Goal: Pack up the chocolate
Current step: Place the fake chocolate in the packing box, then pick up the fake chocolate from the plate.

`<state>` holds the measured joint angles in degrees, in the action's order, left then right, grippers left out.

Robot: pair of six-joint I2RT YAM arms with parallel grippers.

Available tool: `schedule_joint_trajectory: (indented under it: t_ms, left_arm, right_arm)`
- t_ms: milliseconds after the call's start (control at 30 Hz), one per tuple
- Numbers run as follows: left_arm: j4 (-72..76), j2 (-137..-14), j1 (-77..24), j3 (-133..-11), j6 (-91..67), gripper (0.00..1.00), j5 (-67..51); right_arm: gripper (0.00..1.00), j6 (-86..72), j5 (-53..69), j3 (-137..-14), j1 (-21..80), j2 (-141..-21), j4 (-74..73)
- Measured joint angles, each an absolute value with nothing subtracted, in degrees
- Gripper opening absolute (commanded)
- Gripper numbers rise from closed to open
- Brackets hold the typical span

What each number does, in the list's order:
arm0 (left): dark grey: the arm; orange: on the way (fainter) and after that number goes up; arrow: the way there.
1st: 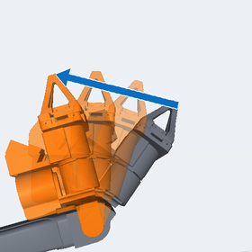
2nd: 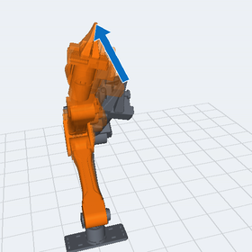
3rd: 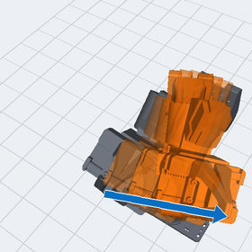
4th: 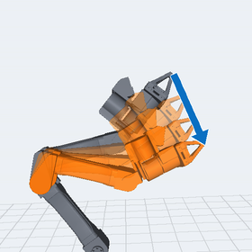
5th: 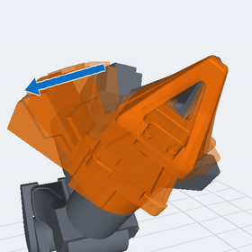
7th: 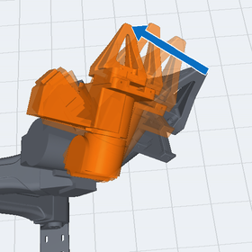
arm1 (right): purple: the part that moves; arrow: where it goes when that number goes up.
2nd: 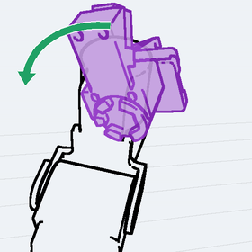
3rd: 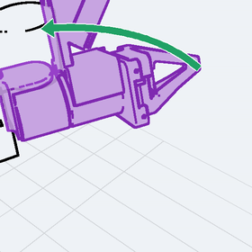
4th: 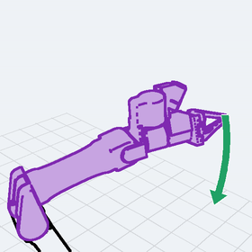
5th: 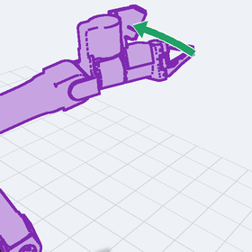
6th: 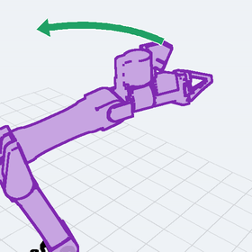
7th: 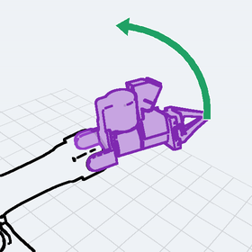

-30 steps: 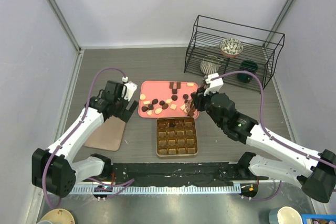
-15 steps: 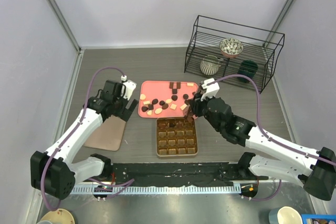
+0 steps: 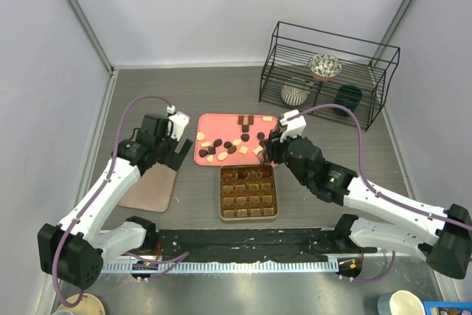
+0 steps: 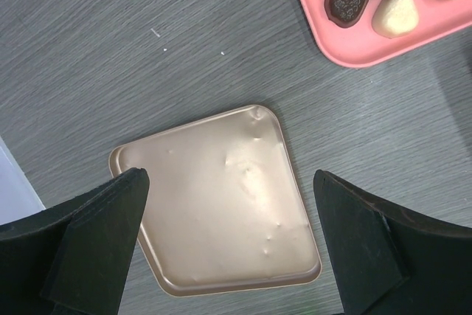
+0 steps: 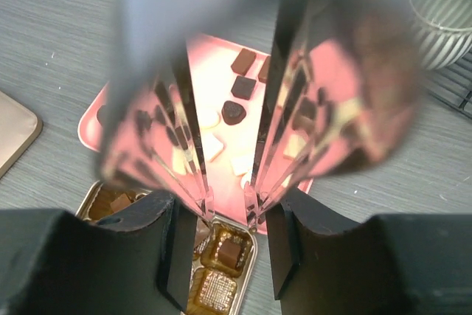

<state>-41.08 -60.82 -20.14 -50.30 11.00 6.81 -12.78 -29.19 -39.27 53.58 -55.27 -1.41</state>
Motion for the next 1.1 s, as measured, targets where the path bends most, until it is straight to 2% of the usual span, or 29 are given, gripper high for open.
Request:
schedule_joint_trajectory:
  t_ms: [200, 733, 1100]
  left_arm:
    - [-41.1, -60.5, -20.1, -50.3, 11.0, 1.00, 6.8]
    - [-42.2, -60.4, -20.1, -49.4, 11.2, 1.00, 6.8]
    - [-43.3, -59.4, -20.1, -49.4, 11.4, 0.99, 6.8]
  right_arm:
    - [0.46, -9.6, -30.1, -45.2, 53.6, -60.3, -0.3]
    - [0.50, -5.9, -21.7, -64.8, 41.3, -92.9, 10.7]
    - [0.50, -4.8, -20.0, -71.4, 40.0, -102.7, 15.2]
